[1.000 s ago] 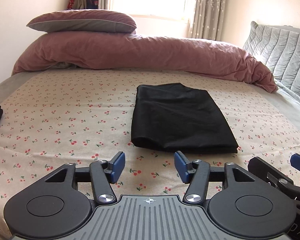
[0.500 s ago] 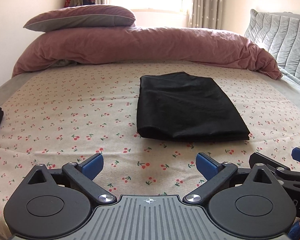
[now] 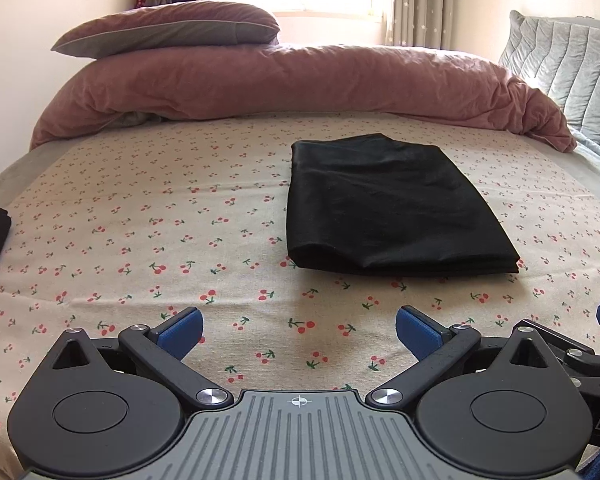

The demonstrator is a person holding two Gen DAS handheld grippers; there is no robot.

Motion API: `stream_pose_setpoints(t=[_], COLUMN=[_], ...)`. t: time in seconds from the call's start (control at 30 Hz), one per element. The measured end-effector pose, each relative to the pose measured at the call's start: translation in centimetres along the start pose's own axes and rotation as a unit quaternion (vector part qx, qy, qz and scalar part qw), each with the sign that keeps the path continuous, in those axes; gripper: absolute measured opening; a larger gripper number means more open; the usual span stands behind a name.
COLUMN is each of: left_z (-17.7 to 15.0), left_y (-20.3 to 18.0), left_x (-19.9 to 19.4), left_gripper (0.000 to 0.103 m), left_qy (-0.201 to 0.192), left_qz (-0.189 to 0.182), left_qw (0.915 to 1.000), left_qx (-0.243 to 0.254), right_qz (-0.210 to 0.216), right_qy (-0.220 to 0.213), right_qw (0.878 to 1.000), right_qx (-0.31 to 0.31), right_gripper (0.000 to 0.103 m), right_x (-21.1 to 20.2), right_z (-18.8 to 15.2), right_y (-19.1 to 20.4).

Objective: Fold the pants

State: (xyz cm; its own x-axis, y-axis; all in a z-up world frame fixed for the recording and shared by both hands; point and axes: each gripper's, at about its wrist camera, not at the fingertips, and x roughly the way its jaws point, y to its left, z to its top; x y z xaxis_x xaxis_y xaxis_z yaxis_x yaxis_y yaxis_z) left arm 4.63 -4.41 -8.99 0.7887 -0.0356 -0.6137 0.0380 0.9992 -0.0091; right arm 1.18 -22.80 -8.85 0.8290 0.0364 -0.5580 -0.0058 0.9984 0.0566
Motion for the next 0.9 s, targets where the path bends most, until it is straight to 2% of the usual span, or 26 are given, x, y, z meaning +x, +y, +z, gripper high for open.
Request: stream_pose_setpoints(t=[0.17, 0.3, 0.4, 0.9], left_z=[0.1, 0.0, 0.0, -0.1], left_y=[0.2, -0.2, -0.2, 0.1], left_x=[0.0, 0.1, 0.1, 0.3], left_gripper=[0.103, 0.103, 0.103, 0.103], left_qy=[0.002, -0.002, -0.002, 0.009], left_qz=[-0.019, -0.006, -0.009, -0.014], left_qw=[0.9998, 0.9999, 0.9999, 0.9999], left_qx=[-0.004, 0.011, 0.012, 0.001], right_qz=[-0.011, -0.056, -0.041, -0.054], right_qy=[0.001, -0.011, 0.001, 0.002], right_qw=[1.0, 0.998, 0.999, 0.999], right_qx=[0.001, 0.012, 0.027, 0.01], right_gripper=[0.096, 0.096, 0.096, 0.096], right_x=[0.0, -0.2, 0.0, 0.1], right_z=[0.1, 0.3, 0.3, 0.3], right_y=[-0.1, -0.4, -1.1, -0.7])
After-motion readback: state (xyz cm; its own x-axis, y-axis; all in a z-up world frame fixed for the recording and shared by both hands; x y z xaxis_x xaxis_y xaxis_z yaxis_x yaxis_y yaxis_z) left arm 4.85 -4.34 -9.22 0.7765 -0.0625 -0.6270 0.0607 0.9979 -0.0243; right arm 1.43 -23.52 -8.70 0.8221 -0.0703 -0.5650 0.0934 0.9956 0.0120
